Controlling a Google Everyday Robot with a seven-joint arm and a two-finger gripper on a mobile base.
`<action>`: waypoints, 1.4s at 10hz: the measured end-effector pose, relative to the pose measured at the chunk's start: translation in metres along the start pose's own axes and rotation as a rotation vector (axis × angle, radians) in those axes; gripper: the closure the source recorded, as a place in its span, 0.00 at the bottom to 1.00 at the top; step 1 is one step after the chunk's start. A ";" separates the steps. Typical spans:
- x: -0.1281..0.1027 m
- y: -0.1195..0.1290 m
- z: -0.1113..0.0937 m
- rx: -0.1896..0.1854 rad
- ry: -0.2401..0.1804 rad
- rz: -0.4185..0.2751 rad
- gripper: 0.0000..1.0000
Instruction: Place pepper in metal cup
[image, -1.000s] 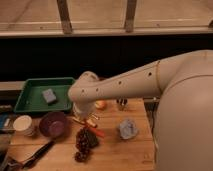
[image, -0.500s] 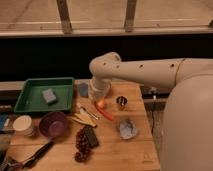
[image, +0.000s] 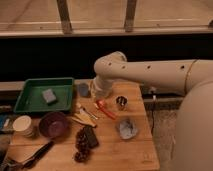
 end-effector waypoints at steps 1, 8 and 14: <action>-0.007 -0.007 -0.008 -0.005 -0.035 0.008 1.00; -0.074 -0.087 -0.047 -0.095 -0.224 0.095 1.00; -0.082 -0.106 -0.044 -0.137 -0.234 0.138 1.00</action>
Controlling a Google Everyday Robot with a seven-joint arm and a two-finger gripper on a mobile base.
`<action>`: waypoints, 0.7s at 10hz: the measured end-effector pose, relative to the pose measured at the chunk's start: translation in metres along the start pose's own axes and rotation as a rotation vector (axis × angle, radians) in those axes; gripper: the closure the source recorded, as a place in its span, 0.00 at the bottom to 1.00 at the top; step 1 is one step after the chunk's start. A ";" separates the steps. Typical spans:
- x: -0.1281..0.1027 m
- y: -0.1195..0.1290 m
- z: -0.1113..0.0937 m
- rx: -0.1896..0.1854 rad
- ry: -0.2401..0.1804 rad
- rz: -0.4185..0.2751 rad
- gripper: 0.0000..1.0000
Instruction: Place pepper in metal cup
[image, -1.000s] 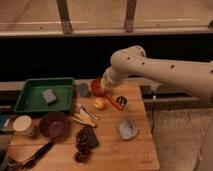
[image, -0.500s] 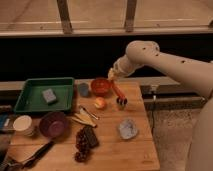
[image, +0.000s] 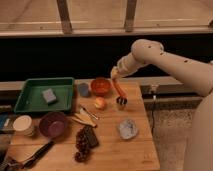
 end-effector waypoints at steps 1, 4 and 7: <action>0.000 -0.004 0.001 -0.003 -0.003 0.013 1.00; 0.004 -0.026 0.010 -0.005 -0.015 0.075 1.00; 0.012 -0.045 0.031 -0.006 0.001 0.109 1.00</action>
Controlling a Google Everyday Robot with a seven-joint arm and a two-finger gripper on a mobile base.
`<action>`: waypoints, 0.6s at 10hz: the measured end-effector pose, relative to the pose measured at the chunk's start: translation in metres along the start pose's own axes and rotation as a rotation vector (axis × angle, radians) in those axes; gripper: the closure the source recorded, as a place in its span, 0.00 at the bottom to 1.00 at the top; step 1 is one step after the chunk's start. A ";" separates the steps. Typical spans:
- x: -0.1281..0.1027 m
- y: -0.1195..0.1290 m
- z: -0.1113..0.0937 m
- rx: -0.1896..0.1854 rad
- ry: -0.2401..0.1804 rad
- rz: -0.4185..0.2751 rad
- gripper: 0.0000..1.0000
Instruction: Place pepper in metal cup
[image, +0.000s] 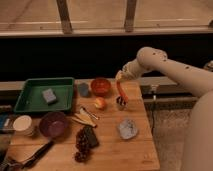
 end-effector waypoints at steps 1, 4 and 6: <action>-0.001 0.000 0.006 -0.002 0.009 0.002 1.00; -0.007 0.000 0.023 -0.008 0.041 -0.002 1.00; -0.012 -0.004 0.033 -0.023 0.058 0.001 1.00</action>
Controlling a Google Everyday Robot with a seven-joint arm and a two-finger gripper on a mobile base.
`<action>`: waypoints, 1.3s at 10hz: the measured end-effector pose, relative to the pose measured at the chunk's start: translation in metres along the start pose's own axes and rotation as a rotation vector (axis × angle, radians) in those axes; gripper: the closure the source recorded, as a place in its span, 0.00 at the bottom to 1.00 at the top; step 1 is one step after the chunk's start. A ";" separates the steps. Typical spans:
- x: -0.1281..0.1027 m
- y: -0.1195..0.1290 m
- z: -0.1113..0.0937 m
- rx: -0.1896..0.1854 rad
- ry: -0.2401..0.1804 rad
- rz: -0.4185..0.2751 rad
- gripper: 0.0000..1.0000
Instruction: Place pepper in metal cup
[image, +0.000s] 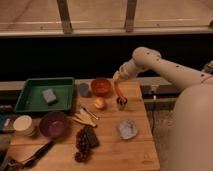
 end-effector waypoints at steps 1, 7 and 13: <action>-0.002 -0.003 0.003 -0.007 0.004 0.003 1.00; -0.005 -0.025 0.019 -0.050 0.023 0.029 0.72; 0.004 -0.025 0.029 -0.100 0.024 0.039 0.29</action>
